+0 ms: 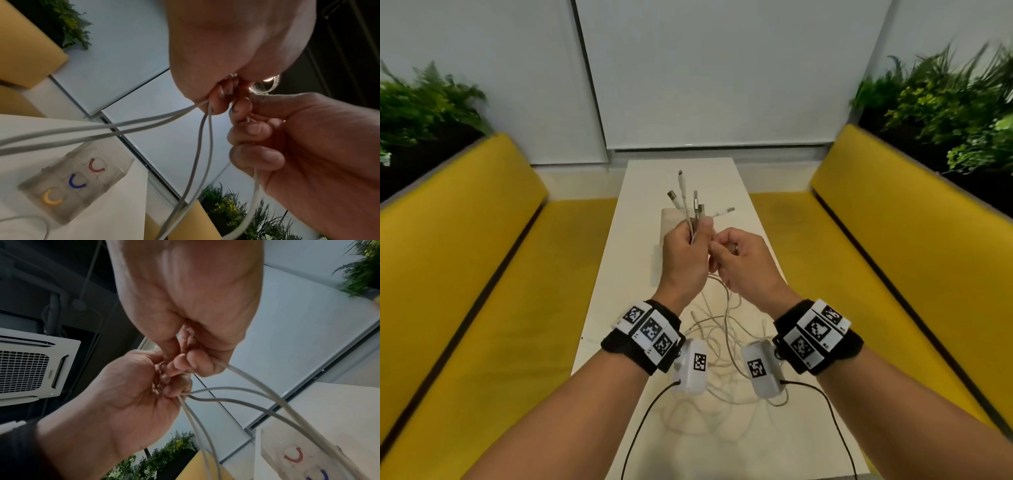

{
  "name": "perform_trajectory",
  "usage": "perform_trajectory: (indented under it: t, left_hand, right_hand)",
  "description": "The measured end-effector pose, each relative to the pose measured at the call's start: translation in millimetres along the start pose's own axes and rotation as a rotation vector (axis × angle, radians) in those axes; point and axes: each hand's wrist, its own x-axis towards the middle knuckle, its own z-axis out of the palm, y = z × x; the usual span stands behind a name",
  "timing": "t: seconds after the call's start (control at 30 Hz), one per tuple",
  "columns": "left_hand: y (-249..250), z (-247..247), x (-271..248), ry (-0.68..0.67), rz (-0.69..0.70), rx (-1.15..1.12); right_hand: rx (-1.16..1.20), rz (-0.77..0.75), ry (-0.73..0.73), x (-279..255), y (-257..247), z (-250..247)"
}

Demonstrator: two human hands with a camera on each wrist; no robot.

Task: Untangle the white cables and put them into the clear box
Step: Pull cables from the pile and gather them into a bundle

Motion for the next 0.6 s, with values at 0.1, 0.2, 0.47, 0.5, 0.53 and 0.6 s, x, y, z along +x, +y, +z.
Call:
perform_trajectory:
  t: [0.1, 0.2, 0.47, 0.5, 0.53, 0.6]
  left_hand:
    - [-2, 2, -1, 0.036, -0.001, 0.061]
    - [-3, 0, 3, 0.086, -0.035, 0.010]
    - [9, -45, 22, 0.276, -0.135, -0.346]
    - [11, -48, 23, 0.290, -0.134, -0.377]
    - [13, -50, 24, 0.299, -0.131, -0.402]
    - [21, -51, 23, 0.310, -0.124, -0.443]
  right_hand:
    - [0.010, 0.030, -0.017, 1, 7, -3]
    - [0.011, 0.081, -0.101, -4, 26, -5]
    - [-0.136, 0.205, -0.075, -40, 124, -34]
    - [-0.141, 0.226, -0.062, -42, 135, -38]
    - [-0.142, 0.247, -0.056, -43, 145, -41]
    - [-0.177, 0.285, -0.069, -46, 161, -42]
